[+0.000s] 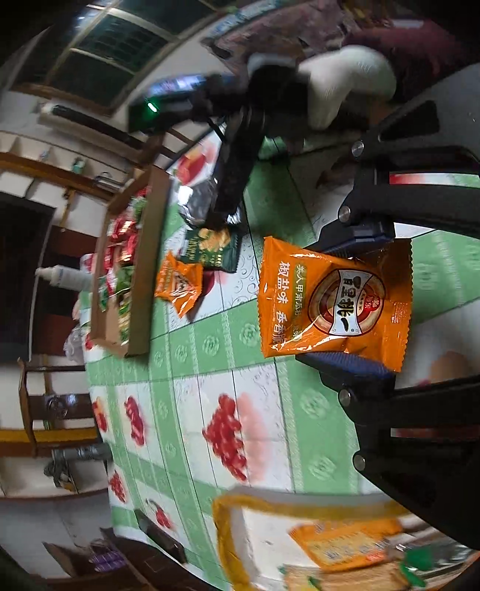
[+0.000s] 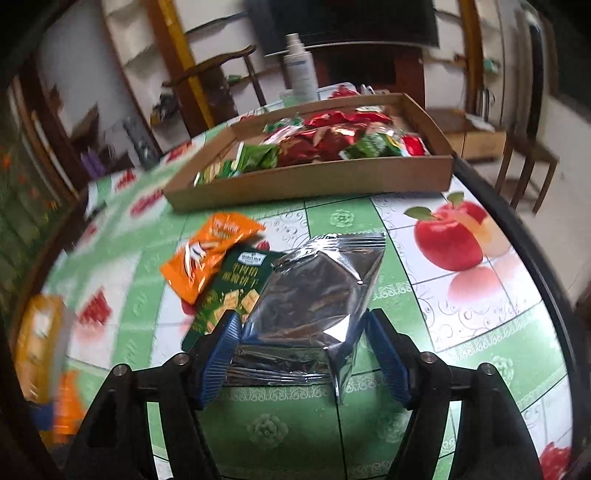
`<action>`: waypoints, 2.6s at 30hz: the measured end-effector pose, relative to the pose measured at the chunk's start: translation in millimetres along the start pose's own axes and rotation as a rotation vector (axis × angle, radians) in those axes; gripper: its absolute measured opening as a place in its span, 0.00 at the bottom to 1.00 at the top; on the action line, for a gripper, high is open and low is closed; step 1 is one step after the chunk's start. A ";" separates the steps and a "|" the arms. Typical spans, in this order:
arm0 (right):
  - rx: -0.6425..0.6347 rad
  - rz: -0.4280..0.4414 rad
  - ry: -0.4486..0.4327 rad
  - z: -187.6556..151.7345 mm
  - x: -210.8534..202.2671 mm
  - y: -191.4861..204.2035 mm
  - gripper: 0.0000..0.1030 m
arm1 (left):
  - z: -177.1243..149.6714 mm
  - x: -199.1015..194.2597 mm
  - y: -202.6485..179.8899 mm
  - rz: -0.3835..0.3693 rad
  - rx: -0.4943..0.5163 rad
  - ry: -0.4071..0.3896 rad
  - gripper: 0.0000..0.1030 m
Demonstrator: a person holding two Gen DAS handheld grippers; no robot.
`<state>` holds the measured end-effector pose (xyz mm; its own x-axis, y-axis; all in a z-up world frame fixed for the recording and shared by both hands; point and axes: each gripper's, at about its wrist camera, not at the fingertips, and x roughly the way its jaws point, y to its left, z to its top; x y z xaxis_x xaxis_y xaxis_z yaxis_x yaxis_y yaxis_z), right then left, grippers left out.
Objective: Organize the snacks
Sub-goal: 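Carry both packs over the white tray and open both tools to release them, then grasp an orange biscuit pack from the pile with the right tool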
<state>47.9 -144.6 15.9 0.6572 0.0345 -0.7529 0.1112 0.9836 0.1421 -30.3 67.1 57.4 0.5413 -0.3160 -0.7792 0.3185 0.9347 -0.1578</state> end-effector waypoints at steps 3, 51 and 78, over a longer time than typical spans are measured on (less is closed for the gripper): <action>0.018 0.019 -0.010 -1.7 -2.0 -4.7 0.59 | -5.6 -23.1 14.5 -0.010 -0.051 -0.036 0.42; -0.320 0.515 0.189 -34.5 -8.7 331.7 0.58 | -47.6 -72.7 292.6 -0.113 -0.605 -0.159 0.62; -0.037 0.428 0.046 -61.5 -96.3 142.0 0.65 | -77.7 -139.7 182.2 -0.278 -0.552 -0.227 0.69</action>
<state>-45.5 2.6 69.0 0.6043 0.4482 -0.6588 -0.1918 0.8843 0.4257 -108.3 294.2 90.3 0.6662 -0.5281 -0.5265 0.0574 0.7403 -0.6699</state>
